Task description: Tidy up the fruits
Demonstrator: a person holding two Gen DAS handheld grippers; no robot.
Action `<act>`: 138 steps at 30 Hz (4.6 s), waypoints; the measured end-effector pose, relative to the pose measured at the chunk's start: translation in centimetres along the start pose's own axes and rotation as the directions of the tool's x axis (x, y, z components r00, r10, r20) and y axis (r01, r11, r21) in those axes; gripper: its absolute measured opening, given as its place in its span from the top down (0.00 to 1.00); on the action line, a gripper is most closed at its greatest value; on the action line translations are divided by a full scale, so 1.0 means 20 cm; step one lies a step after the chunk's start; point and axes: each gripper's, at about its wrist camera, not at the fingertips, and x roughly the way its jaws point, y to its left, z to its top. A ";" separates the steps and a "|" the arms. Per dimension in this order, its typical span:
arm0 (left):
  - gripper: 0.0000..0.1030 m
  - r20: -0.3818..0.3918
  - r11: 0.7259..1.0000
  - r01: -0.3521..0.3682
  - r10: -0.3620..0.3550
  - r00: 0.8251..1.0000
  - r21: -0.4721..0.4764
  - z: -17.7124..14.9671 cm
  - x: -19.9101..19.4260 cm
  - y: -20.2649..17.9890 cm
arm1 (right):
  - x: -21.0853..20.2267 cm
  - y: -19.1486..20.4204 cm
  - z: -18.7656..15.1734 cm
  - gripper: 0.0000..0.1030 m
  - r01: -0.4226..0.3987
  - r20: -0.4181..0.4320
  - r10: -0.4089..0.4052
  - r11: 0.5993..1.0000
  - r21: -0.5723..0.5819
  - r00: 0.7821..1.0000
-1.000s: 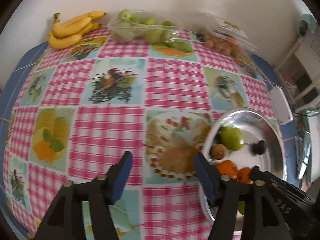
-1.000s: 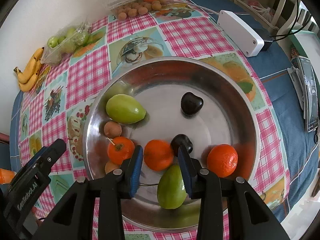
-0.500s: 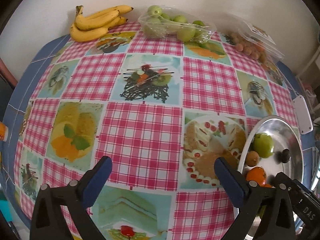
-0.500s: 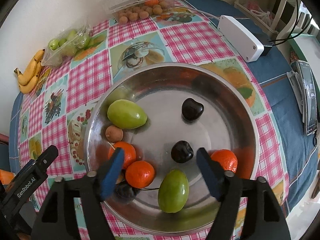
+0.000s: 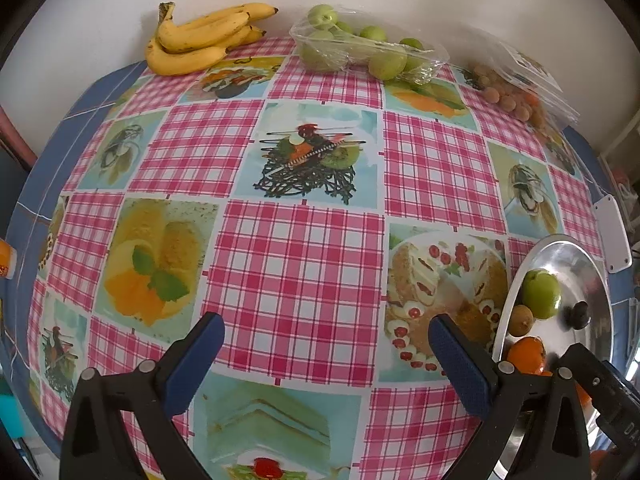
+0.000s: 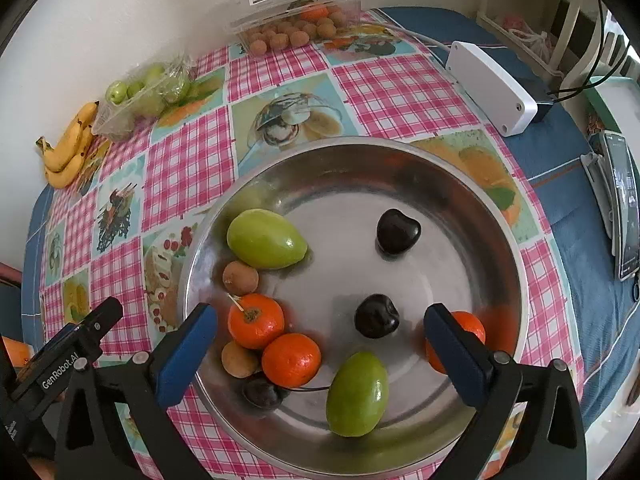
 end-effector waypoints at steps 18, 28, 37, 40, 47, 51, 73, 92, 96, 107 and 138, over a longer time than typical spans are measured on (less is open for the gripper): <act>0.00 0.032 0.998 -0.041 0.039 0.999 0.056 -0.02 -0.08 0.01 | -0.02 0.03 -0.05 0.00 -0.005 0.000 0.005 0.999 -0.033 1.000; 0.00 0.119 0.988 -0.137 0.128 0.985 0.072 -0.10 -0.21 0.05 | -0.09 0.07 -0.13 0.00 -0.011 0.022 0.013 0.998 -0.056 1.000; 0.00 0.111 0.987 -0.140 0.131 0.985 0.083 -0.21 -0.29 0.07 | -0.19 0.05 -0.24 0.00 -0.006 0.056 0.010 0.998 -0.060 0.998; 0.00 0.117 0.986 -0.138 0.127 0.985 0.091 -0.25 -0.33 0.07 | -0.22 0.04 -0.28 0.00 -0.001 0.066 0.005 0.998 -0.064 0.998; 0.00 0.135 0.987 -0.130 0.116 0.984 0.098 -0.32 -0.41 0.09 | -0.27 0.02 -0.38 0.00 -0.003 0.086 0.009 0.997 -0.079 0.996; 0.00 0.143 0.988 -0.119 0.105 0.984 0.093 -0.37 -0.45 0.11 | -0.30 0.01 -0.42 0.00 0.006 0.098 0.003 0.996 -0.089 0.995; 0.00 0.146 0.988 -0.130 0.118 0.982 0.078 -0.44 -0.51 0.17 | -0.38 0.00 -0.45 0.00 -0.001 0.139 0.013 0.996 -0.092 0.990; 0.00 0.121 0.988 -0.138 0.129 0.984 0.069 -0.43 -0.48 0.18 | -0.36 0.00 -0.45 0.00 0.000 0.120 0.009 0.997 -0.078 0.993; 0.00 0.118 0.988 -0.140 0.131 0.984 0.067 -0.43 -0.48 0.18 | -0.36 0.00 -0.45 0.00 0.000 0.120 0.009 0.997 -0.078 0.993; 0.00 0.110 0.988 -0.144 0.137 0.984 0.060 -0.43 -0.47 0.20 | -0.35 0.00 -0.45 0.00 0.000 0.115 0.009 0.997 -0.081 0.993; 0.00 0.099 0.987 -0.148 0.142 0.985 0.057 -0.44 -0.46 0.21 | -0.32 0.02 -0.46 0.00 -0.002 0.096 0.012 0.995 -0.102 0.995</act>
